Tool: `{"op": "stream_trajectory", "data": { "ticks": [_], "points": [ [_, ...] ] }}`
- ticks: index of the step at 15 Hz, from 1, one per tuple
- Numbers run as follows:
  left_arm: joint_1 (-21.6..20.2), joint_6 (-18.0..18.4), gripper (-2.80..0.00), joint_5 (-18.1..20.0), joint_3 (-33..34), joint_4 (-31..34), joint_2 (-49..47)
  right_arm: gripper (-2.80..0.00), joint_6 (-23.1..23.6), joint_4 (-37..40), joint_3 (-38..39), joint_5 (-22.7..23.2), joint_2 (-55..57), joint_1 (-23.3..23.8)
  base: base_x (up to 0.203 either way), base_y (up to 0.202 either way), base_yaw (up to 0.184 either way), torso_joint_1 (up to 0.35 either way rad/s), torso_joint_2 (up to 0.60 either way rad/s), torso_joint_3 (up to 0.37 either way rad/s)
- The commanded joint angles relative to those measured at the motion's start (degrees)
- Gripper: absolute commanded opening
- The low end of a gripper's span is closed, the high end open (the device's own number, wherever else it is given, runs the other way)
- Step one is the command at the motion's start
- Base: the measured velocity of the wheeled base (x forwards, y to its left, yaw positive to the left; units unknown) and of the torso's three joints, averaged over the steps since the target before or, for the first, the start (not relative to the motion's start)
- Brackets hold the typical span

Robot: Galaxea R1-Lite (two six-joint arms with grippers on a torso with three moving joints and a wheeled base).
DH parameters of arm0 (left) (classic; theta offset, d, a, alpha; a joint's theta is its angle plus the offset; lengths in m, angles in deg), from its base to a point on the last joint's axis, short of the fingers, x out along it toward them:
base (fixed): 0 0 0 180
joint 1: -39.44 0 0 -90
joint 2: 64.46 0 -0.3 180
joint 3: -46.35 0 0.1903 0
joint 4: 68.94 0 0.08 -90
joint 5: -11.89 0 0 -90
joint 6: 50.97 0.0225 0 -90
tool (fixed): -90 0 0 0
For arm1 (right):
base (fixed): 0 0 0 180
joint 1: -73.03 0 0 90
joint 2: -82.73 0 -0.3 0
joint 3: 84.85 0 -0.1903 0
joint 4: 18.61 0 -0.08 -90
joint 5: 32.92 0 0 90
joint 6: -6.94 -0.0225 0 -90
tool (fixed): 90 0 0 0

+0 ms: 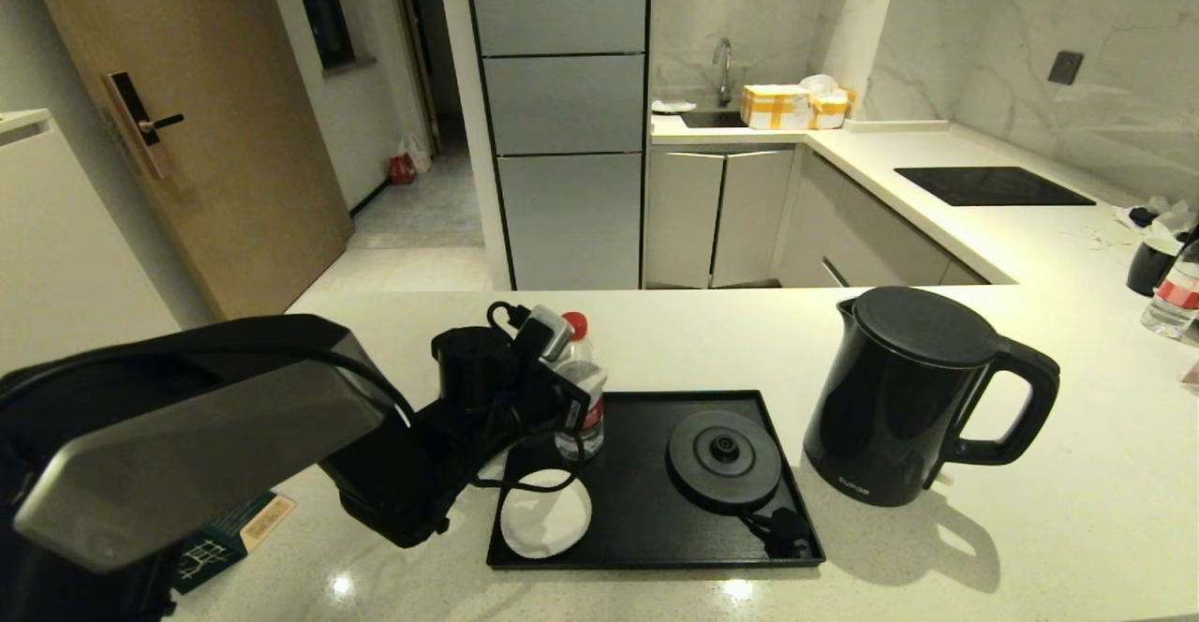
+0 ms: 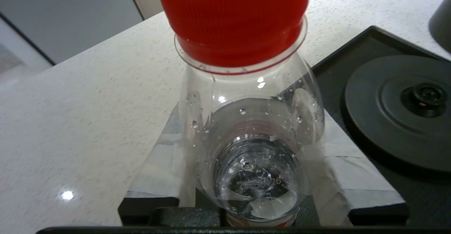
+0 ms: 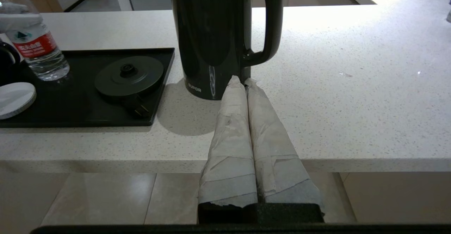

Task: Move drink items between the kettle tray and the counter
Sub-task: Pick up the bottled water, then place it on the left

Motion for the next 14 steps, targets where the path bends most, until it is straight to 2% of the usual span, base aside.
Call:
{"op": "stream_trajectory", "data": {
  "ticks": [1, 4, 7, 10, 11, 14],
  "points": [
    [0.16, -0.05, -2.80, -0.49, 0.46, -0.08, 3.37, -2.80, 0.02, 0.00, 0.09, 0.10, 0.09, -0.01, 0.000, 0.000, 0.000, 0.000, 0.00, 0.000],
    [1.50, -2.25, -2.80, -1.76, 0.14, 4.21, 9.78, -2.80, 0.02, 0.00, 0.09, 0.02, 0.09, -0.01, 0.000, 0.000, 0.000, 0.000, 0.00, 0.000],
    [2.31, -8.49, -2.80, -2.67, -0.79, 13.59, 19.23, -2.80, 0.02, 0.00, 0.09, 0.02, 0.08, -0.01, 0.000, 0.000, 0.000, 0.000, 0.00, 0.000],
    [1.91, -9.73, -2.80, -4.76, 6.25, 18.37, 30.52, -2.80, 0.02, 0.00, 0.09, 0.08, 0.00, -0.01, 0.000, 0.000, 0.000, 0.000, 0.00, 0.000],
    [0.03, -9.85, -2.80, -5.06, 11.03, 19.56, 34.01, -2.80, 0.02, 0.00, 0.09, 0.06, 0.06, -0.01, 0.000, 0.000, 0.000, 0.000, 0.00, 0.000],
    [-10.15, -9.92, -2.80, -5.43, 22.14, 20.97, 41.13, -2.80, 0.02, 0.00, 0.09, 0.02, 0.00, -0.01, 0.000, 0.000, 0.000, 0.000, 0.00, 0.000]
  ]
}}
